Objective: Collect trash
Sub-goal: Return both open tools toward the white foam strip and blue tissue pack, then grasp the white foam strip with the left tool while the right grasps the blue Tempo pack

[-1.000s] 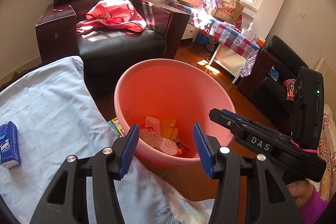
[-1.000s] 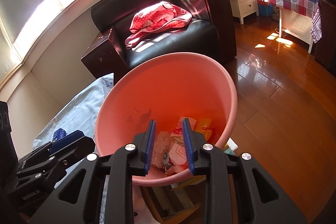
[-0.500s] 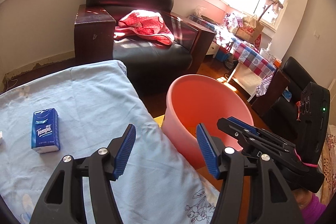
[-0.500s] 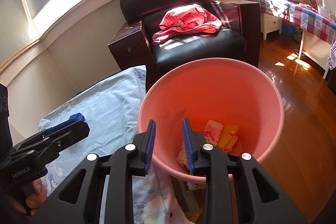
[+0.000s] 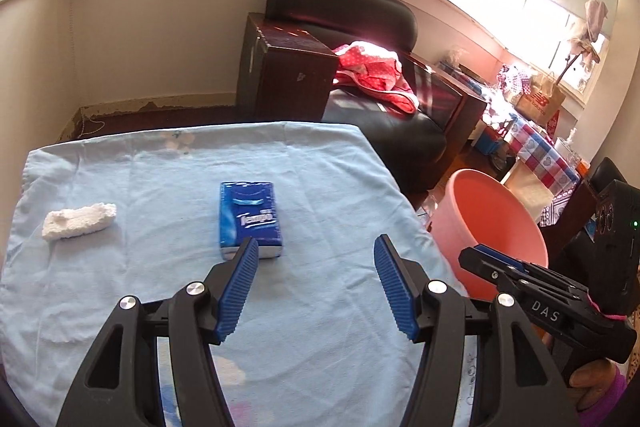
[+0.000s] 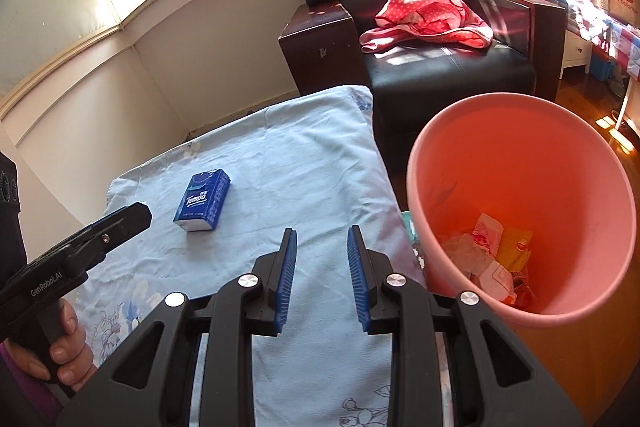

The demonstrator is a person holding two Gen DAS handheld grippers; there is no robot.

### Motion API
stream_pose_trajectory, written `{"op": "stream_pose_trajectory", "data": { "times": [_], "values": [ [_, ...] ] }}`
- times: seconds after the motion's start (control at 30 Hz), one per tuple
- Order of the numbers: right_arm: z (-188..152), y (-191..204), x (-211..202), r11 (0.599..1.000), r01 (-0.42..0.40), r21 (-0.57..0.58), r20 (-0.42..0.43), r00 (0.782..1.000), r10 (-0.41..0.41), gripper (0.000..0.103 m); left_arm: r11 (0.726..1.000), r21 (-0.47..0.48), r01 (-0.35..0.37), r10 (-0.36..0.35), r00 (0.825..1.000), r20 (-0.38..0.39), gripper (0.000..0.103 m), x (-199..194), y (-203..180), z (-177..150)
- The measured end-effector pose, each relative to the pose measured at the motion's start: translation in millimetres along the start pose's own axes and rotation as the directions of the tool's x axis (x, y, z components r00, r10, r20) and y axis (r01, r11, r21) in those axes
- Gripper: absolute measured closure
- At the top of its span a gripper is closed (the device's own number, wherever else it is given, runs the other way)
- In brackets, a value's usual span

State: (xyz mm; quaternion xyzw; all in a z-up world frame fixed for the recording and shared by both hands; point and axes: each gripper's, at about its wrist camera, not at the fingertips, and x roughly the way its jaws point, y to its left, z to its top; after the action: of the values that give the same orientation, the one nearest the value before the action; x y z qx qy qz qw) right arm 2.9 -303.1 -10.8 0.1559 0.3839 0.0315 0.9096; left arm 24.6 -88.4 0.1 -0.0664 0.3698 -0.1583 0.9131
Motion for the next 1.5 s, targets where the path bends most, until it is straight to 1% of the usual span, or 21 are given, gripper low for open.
{"op": "stream_pose_trajectory", "data": {
  "times": [0.1,0.2,0.37,0.53,0.67,0.83,1.0,1.07,1.13,1.23,1.4,1.5],
  "values": [
    [-0.2,15.0,9.8,1.000,-0.025,-0.012,-0.025,0.999,0.025,0.076,0.996,-0.052,-0.068,0.068,0.998,0.003,0.044,-7.0,35.7,-2.4],
    [-0.4,31.9,20.2,0.998,-0.049,-0.032,-0.049,0.998,0.047,0.076,0.985,-0.098,-0.142,0.143,0.990,0.008,0.044,-15.1,74.2,-4.7],
    [-4.0,58.9,33.8,0.993,-0.081,-0.081,-0.086,0.994,0.074,0.076,0.947,-0.203,-0.247,0.255,0.967,0.009,0.044,-28.0,141.9,-5.5],
    [-3.5,77.0,46.0,0.988,-0.101,-0.115,-0.114,0.990,0.088,0.076,0.907,-0.296,-0.300,0.305,0.952,-0.032,0.044,-24.5,197.7,-6.8],
    [0.4,91.7,54.9,0.983,-0.117,-0.141,-0.120,0.988,0.100,0.076,0.894,-0.314,-0.319,0.319,0.946,-0.055,0.044,-15.2,221.5,-7.8],
    [4.0,105.4,65.0,0.977,-0.130,-0.167,-0.130,0.986,0.109,0.076,0.906,-0.288,-0.310,0.304,0.950,-0.069,0.044,3.1,232.2,-5.4],
    [6.3,110.9,74.7,0.977,-0.128,-0.173,-0.141,0.985,0.104,0.076,0.922,-0.275,-0.273,0.262,0.962,-0.075,0.044,20.5,236.7,-3.8],
    [6.7,112.1,77.3,0.976,-0.128,-0.176,-0.143,0.984,0.103,0.076,0.927,-0.284,-0.245,0.237,0.969,-0.062,0.044,21.7,237.2,-4.3],
    [7.7,113.9,79.7,0.976,-0.128,-0.178,-0.144,0.984,0.102,0.076,0.938,-0.291,-0.190,0.180,0.982,-0.063,0.044,22.5,234.1,-4.9],
    [8.8,116.7,84.3,0.976,-0.128,-0.179,-0.147,0.984,0.102,0.076,0.952,-0.280,-0.125,0.112,0.992,-0.061,0.045,22.2,221.6,-7.8],
    [11.1,121.4,90.5,0.976,-0.130,-0.175,-0.150,0.983,0.104,0.076,0.976,-0.214,-0.029,0.014,0.998,-0.069,0.045,18.9,190.2,-12.2],
    [12.0,124.1,92.7,0.975,-0.134,-0.177,-0.153,0.982,0.107,0.076,0.986,-0.169,0.007,-0.021,0.997,-0.078,0.045,13.4,177.7,-12.1]
  ]
}}
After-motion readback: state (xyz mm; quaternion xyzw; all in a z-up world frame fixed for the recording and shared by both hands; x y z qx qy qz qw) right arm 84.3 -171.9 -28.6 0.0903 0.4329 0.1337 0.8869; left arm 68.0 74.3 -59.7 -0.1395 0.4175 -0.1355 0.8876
